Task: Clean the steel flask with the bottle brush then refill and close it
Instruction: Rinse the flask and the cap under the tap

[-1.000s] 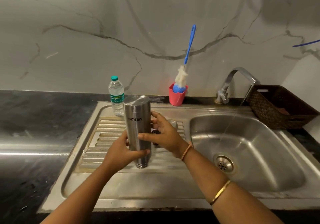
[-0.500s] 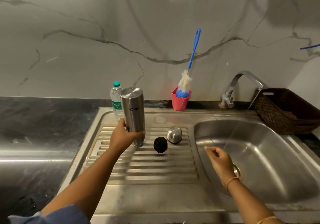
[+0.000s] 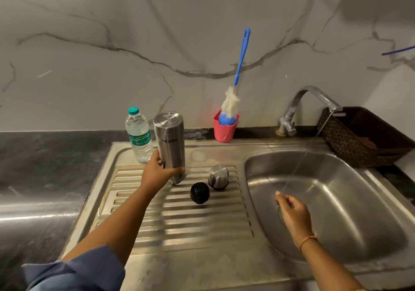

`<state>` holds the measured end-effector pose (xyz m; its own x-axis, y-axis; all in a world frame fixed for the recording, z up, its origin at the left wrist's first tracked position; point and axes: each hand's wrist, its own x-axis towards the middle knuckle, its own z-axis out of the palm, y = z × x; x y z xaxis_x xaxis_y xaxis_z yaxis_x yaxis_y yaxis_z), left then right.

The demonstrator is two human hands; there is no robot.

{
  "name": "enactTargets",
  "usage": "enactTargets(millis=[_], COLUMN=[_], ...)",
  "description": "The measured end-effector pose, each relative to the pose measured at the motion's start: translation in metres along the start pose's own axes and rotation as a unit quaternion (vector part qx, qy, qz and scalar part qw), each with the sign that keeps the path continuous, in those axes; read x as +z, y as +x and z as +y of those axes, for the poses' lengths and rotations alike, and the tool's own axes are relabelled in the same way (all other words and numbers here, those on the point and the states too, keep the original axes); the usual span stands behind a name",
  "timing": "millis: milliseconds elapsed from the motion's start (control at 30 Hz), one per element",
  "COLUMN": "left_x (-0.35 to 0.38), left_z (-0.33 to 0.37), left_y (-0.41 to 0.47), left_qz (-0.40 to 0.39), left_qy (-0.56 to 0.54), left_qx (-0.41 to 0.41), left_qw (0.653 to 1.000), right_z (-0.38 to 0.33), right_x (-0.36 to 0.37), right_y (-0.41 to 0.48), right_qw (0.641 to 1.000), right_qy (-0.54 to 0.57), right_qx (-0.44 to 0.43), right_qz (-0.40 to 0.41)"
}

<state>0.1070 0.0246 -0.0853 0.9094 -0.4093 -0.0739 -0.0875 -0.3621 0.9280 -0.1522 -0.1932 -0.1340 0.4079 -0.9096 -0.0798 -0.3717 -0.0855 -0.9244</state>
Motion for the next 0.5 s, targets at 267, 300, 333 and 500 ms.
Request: enactTargets(millis=[267, 300, 333, 500], left_x=[0.002, 0.003, 0.004, 0.011], left_z=[-0.005, -0.006, -0.008, -0.026], left_y=[-0.001, 0.0, 0.0, -0.003], left_qz=[-0.019, -0.021, -0.022, 0.012], left_qy=[0.001, 0.004, 0.01, 0.062], left_qx=[0.014, 0.014, 0.011, -0.036], left_qw=[1.0, 1.0, 1.0, 0.997], right_z=[-0.001, -0.001, -0.002, -0.005], right_x=[0.009, 0.01, 0.009, 0.002], right_y=[-0.007, -0.007, -0.007, -0.002], right_qw=[1.0, 1.0, 1.0, 0.999], right_qy=[-0.011, -0.012, -0.012, -0.042], right_qx=[0.009, 0.006, 0.003, -0.019], right_qz=[-0.023, -0.023, -0.02, -0.008])
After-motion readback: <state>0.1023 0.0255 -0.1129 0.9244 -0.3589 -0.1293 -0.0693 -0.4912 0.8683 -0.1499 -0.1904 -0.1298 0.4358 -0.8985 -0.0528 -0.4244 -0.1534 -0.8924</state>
